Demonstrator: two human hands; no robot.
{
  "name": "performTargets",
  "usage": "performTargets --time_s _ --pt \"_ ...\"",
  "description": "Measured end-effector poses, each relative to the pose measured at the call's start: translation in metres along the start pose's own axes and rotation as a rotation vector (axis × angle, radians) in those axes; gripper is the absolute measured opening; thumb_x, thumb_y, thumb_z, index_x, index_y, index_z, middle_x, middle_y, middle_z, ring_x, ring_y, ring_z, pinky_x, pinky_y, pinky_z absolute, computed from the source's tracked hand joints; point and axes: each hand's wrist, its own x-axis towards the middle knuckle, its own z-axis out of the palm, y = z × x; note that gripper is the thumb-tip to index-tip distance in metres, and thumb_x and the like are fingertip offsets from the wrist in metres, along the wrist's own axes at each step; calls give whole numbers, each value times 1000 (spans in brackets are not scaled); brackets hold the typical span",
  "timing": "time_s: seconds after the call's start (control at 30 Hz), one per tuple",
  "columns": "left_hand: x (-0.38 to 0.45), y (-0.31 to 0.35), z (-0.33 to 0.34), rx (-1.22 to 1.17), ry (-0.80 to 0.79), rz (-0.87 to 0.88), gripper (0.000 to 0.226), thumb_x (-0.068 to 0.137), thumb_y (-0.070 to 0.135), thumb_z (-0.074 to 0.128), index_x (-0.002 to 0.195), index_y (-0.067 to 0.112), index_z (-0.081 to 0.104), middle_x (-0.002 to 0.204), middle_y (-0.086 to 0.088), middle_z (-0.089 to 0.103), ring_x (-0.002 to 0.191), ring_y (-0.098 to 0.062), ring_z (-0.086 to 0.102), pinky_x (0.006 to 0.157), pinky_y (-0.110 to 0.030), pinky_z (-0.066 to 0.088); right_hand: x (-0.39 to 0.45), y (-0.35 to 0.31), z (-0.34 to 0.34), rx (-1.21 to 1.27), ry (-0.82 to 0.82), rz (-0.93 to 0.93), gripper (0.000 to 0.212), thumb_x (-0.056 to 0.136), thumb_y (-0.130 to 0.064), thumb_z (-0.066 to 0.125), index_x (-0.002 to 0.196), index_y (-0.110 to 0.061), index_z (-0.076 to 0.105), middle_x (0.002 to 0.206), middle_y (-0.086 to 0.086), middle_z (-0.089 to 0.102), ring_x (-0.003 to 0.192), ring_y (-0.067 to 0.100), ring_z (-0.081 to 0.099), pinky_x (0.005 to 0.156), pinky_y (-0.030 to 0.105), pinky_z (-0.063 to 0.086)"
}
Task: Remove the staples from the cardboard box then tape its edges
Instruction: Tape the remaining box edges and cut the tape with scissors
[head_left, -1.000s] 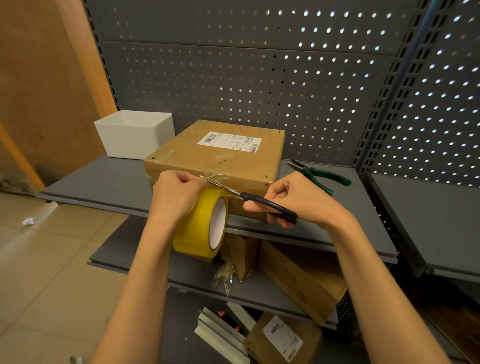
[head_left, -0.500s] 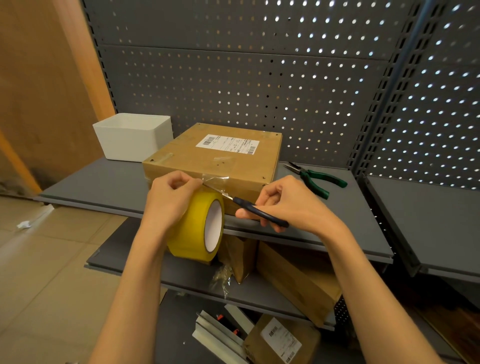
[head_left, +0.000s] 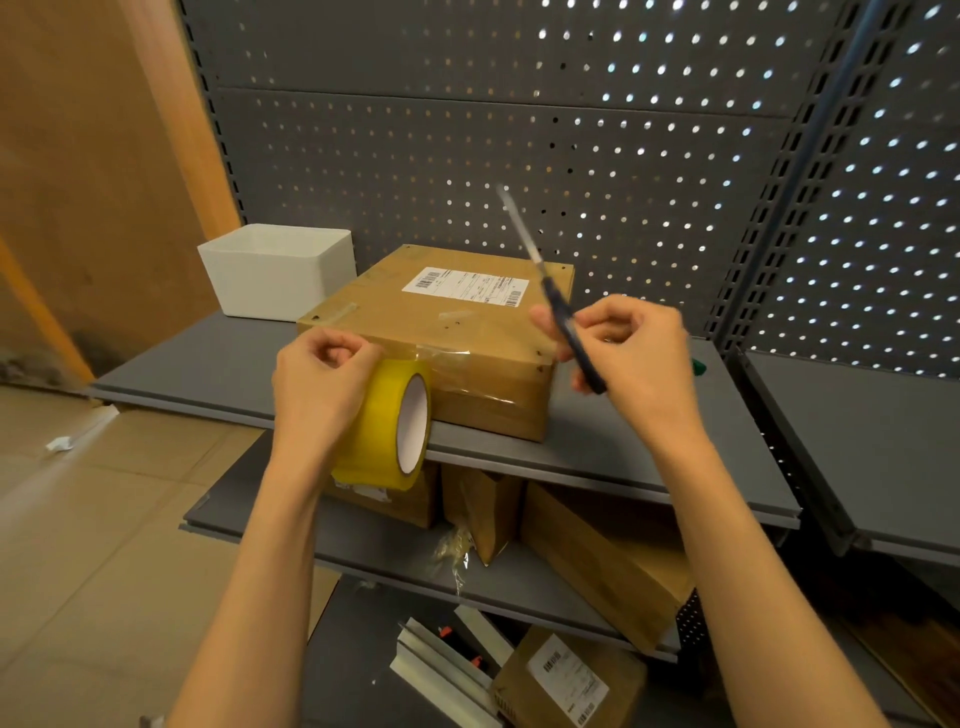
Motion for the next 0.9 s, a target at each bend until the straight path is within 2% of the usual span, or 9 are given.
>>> performTargets --time_s 0.1,0.2,0.27,0.4,0.57,0.67,0.8,0.83,0.9 --pt "-1 -3 0 7 -7 -62 21 79 27 67 90 20 50 69 5 51 64 -6 48 56 -24 37 10 12 -13 -112 162 37 35 73 -43 74 80 -9 65 62 5 68 47 5 62 47 19 51" --pt "1 -4 -1 131 -58 -173 24 80 41 60 79 22 44 77 3 48 69 -9 45 54 -28 32 15 31 -24 -316 205 75 25 81 -38 69 86 -14 63 65 -2 65 62 8 64 61 25 54" --pt "1 -3 -2 222 -115 -211 30 81 48 54 73 20 46 75 1 48 67 -12 45 53 -29 31 13 43 -28 -460 204 86 23 83 -35 67 89 -13 64 65 -6 61 67 8 61 62 26 51" --pt "1 1 -4 248 -184 -265 39 84 50 49 65 16 51 70 -4 51 65 -18 47 57 -30 34 8 61 -27 -795 160 157 26 83 -34 68 85 -8 64 75 6 62 63 14 51 48 22 32" --pt "-1 4 -7 85 -255 -357 34 84 45 55 64 19 47 70 -5 50 65 -20 48 59 -31 37 0 68 -17 -953 56 239 24 84 -29 68 91 -7 61 89 12 62 77 26 58 60 30 43" --pt "-4 4 -11 80 -296 -367 31 84 47 57 72 19 54 79 -4 56 72 -22 54 63 -32 41 -5 70 -13 -977 36 249 27 85 -27 67 99 -5 61 93 12 63 83 25 59 62 29 42" --pt "-6 4 -17 69 -283 -358 32 86 46 56 76 16 52 81 1 52 75 -20 51 62 -32 40 -7 68 -12 -1030 6 256 27 85 -28 67 95 -4 61 83 9 58 71 19 45 58 28 37" --pt "-5 5 -19 48 -270 -368 34 86 46 55 81 12 51 84 1 51 79 -22 51 66 -33 41 -7 67 -12 -1037 2 258 27 84 -29 67 93 -4 61 79 8 55 70 19 44 57 28 37" --pt "-1 4 -23 -4 -247 -394 36 87 46 55 104 15 49 101 -3 51 95 -27 50 80 -40 42 -7 66 -12 -1049 -16 257 27 85 -30 66 92 -4 61 77 7 53 69 19 44 57 28 36"
